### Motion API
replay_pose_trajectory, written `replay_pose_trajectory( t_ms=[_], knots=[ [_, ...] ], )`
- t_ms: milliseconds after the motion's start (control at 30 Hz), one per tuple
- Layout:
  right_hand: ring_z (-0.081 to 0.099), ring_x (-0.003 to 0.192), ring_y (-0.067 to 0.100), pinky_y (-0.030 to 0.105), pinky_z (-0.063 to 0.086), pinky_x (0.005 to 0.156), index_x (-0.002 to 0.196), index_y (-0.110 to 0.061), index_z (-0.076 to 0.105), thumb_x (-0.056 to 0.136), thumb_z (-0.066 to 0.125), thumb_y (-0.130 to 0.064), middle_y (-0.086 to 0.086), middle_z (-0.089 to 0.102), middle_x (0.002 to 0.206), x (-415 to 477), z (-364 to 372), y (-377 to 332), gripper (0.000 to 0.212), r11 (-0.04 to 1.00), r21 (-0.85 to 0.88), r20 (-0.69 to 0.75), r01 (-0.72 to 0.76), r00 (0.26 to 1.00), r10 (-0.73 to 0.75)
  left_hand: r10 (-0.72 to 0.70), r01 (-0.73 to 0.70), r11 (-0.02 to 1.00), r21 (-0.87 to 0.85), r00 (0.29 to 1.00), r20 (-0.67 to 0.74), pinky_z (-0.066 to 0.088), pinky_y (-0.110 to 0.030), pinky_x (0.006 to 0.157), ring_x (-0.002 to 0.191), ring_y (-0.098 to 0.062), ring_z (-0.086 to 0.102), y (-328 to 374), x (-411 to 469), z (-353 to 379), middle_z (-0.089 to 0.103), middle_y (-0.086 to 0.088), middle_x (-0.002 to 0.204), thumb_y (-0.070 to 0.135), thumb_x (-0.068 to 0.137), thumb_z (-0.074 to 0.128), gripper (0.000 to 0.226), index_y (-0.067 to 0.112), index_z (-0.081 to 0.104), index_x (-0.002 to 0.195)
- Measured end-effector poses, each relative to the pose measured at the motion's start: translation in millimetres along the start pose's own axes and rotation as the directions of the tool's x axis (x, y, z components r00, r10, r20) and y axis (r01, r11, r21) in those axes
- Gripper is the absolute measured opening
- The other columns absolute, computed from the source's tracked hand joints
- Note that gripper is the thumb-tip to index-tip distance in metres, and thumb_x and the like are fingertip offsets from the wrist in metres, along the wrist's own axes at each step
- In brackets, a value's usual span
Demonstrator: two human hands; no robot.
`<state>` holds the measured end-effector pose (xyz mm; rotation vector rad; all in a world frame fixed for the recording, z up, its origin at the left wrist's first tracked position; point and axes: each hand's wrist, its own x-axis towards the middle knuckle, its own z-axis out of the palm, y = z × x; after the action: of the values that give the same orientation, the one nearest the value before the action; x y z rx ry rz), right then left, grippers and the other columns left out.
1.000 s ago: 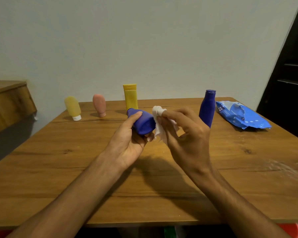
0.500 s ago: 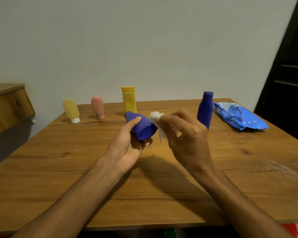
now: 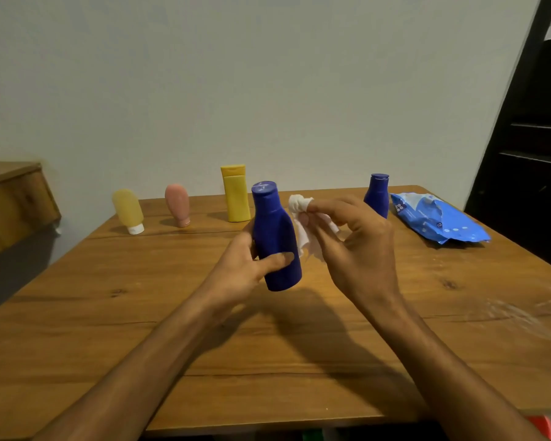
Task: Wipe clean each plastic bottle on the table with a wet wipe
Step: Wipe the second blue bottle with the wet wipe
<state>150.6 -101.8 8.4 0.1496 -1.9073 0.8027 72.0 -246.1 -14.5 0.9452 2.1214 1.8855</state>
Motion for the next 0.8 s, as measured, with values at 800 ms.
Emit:
replay_pose_trajectory(
  t_ms=[800],
  knots=[
    [0.060,0.084,0.009,0.027,0.054,0.069,0.096,-0.015,0.071,0.081,0.071,-0.018,-0.001,0.065,0.091,2,-6,-19,0.015,0.998,-0.043,0.147,-0.035,0.988,0.041,0.054,-0.004,0.917,0.399,0.992,-0.115,0.055,-0.044,0.091,0.100,-0.007,0.063,-13,-9,-3,0.065,0.008,0.111,-0.003,0.085,0.064,0.060,0.037,0.053,0.128]
  ],
)
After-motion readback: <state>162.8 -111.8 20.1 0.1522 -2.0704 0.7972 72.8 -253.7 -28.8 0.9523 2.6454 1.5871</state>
